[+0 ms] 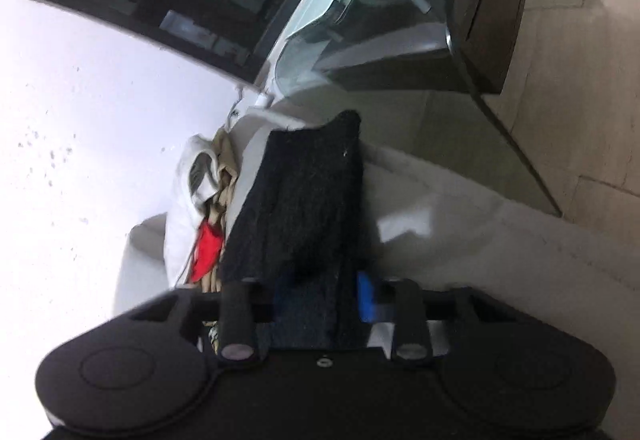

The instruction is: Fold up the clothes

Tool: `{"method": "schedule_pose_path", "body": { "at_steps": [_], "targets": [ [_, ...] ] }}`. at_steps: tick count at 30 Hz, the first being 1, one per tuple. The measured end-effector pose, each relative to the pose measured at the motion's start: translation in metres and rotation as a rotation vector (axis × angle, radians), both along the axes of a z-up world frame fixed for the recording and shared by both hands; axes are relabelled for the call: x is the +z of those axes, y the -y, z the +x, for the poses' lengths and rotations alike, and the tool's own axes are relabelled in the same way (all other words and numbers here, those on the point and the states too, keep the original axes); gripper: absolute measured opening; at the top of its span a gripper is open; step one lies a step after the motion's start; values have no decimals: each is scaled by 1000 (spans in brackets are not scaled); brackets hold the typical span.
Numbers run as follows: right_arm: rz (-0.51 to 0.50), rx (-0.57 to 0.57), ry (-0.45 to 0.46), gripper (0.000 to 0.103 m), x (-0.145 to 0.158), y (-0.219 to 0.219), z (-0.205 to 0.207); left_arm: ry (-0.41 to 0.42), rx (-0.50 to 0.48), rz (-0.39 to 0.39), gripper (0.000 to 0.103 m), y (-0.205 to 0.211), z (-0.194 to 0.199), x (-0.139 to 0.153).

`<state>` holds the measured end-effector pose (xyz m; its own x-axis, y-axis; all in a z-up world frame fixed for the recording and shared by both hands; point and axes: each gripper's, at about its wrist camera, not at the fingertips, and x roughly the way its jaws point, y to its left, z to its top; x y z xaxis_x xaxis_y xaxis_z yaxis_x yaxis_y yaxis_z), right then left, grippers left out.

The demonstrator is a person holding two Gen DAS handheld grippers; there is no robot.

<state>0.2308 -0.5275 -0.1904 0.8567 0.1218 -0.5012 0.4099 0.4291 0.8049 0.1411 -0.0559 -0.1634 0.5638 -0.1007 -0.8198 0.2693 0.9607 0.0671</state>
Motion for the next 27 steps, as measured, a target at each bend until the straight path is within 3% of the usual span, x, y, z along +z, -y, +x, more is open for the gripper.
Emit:
{"method": "schedule_pose_path", "body": {
  "at_steps": [2,6,11,13,19,23,27],
  "targets": [
    [-19,-8,6,10,8,-4,-3,31,-2,-14,52,-5,-7,11],
    [-152,4,62,9,42,-27,-17,111,-22,-44,53,-18,-28,39],
    [-434,83,96,9,100,-76,-31,216,-14,-100,53,-46,-57,78],
    [-540,118,99,9,117,-98,-36,243,-3,-123,58,-62,-67,90],
    [-755,200,119,9,147,-167,-56,250,100,-131,60,-112,-92,92],
    [-919,370,186,9,151,-248,-68,234,175,-152,59,-140,-100,78],
    [-1008,650,242,10,128,-340,-79,227,236,-162,59,-160,-103,69]
  ]
}}
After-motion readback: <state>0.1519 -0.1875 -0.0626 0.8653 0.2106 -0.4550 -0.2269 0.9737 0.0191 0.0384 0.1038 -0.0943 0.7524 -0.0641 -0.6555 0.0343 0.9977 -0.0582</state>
